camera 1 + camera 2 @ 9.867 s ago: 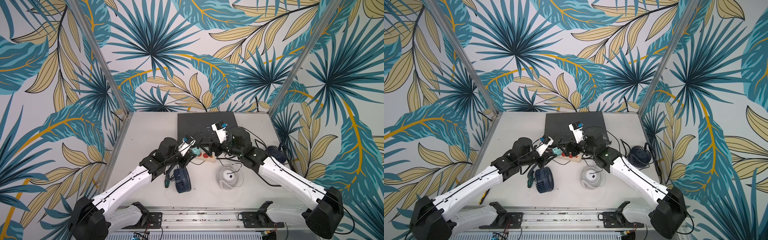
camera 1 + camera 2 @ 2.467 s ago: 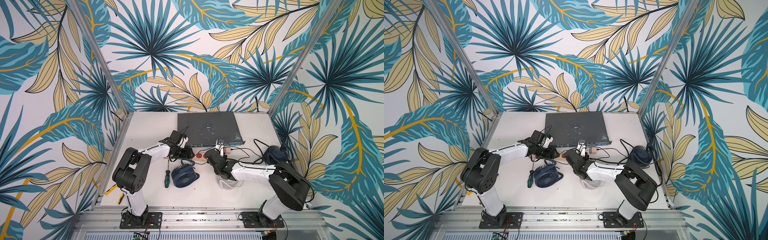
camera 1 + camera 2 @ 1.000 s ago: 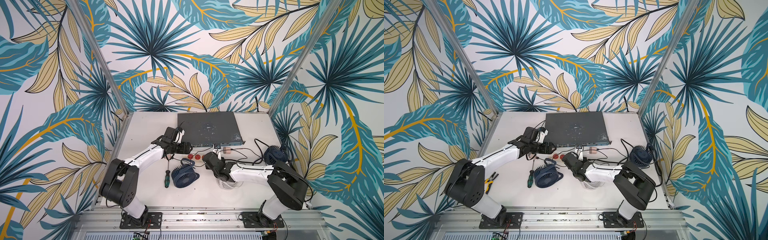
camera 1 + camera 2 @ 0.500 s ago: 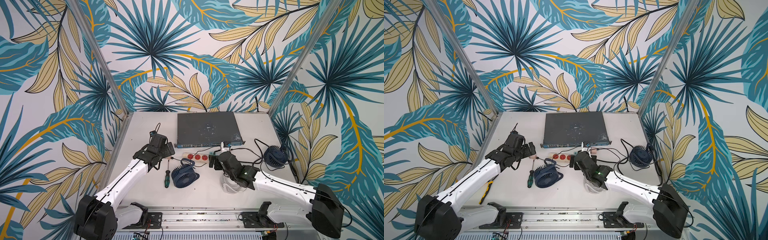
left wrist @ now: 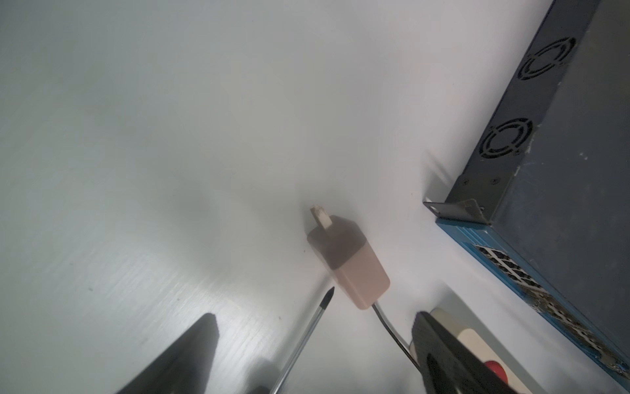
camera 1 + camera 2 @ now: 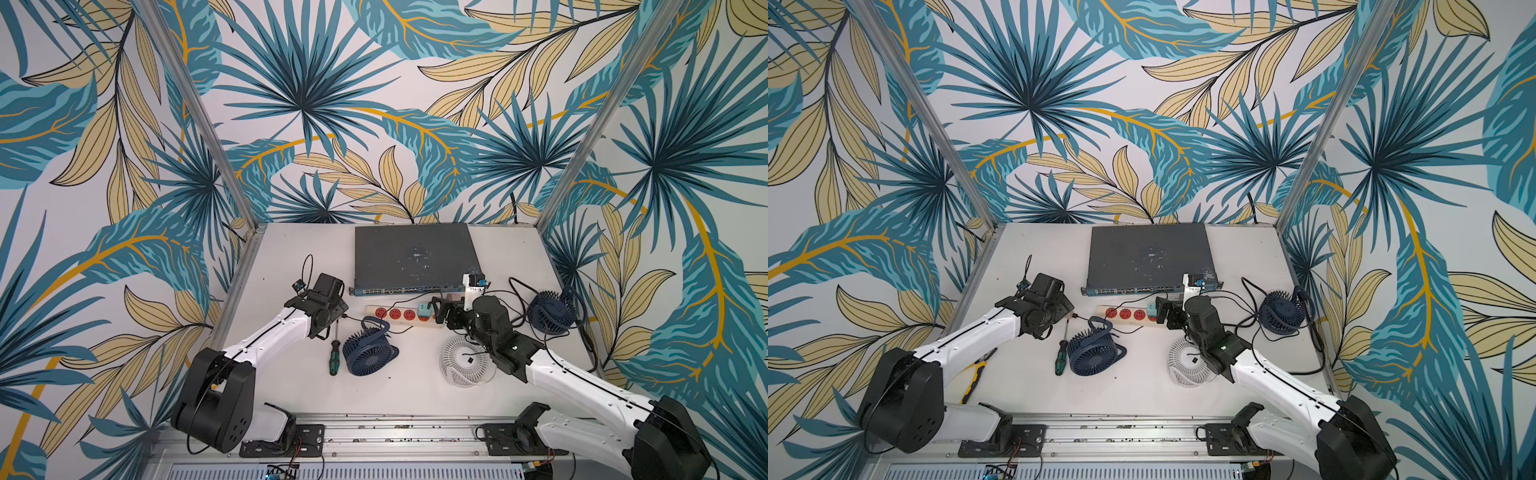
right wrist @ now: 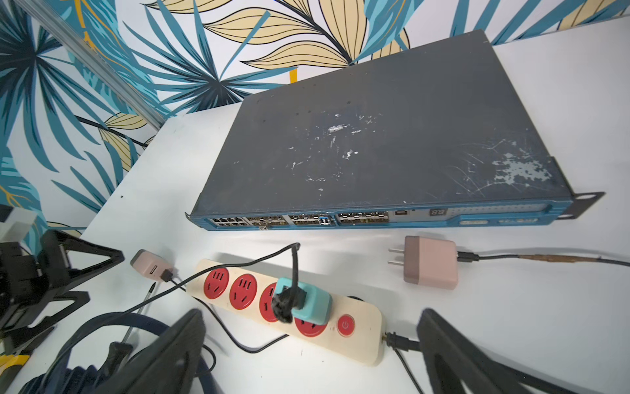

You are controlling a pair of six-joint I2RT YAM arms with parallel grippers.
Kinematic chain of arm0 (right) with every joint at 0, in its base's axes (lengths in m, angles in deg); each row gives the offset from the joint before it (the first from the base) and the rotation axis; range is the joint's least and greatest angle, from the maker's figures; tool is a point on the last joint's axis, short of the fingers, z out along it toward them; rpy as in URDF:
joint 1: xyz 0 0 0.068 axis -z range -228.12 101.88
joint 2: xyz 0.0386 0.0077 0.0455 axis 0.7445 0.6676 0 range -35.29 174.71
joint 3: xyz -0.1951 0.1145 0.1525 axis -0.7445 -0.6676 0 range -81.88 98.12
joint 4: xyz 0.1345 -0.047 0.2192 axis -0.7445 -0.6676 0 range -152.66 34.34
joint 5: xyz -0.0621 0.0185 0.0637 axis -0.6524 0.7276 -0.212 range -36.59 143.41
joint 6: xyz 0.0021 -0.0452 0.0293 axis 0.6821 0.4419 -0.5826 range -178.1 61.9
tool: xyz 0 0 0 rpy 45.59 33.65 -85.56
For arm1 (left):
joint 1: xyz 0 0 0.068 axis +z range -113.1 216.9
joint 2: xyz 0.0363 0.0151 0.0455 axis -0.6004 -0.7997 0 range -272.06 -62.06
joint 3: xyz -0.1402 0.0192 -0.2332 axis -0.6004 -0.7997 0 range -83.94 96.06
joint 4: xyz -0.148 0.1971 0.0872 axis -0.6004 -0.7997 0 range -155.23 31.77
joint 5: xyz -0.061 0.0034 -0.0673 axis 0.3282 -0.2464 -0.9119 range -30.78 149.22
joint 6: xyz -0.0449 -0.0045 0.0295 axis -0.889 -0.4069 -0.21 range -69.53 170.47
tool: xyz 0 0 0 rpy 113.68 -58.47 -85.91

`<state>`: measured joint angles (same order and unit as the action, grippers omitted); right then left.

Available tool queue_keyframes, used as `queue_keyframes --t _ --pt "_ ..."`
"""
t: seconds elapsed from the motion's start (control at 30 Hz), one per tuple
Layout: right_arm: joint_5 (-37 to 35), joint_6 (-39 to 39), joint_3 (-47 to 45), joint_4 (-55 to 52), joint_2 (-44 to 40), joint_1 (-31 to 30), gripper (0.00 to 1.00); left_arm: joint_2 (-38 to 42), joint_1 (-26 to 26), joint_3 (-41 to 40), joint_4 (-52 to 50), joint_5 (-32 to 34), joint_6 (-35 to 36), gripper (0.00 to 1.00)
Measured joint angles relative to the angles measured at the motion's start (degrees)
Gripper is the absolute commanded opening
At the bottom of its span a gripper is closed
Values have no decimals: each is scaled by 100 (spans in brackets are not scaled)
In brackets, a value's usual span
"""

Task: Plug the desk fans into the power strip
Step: Pick up the plug from the center of the board.

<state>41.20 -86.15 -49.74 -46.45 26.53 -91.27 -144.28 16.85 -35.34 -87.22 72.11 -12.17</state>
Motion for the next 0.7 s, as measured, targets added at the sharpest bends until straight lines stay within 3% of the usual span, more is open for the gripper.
queue_keyframes --t 0.37,0.5,0.63,0.7 --pt "313 -24 -319 304 50 20 100 -1156 0 560 444 -195 -437 68" --pt "348 -66 -356 382 50 33 100 -1451 0 693 573 -190 -525 52" --pt "350 -109 -411 426 20 39 100 -1661 0 693 643 -197 -623 25" --pt "345 -131 -435 422 -33 42 100 -1668 0 706 660 -186 -623 17"
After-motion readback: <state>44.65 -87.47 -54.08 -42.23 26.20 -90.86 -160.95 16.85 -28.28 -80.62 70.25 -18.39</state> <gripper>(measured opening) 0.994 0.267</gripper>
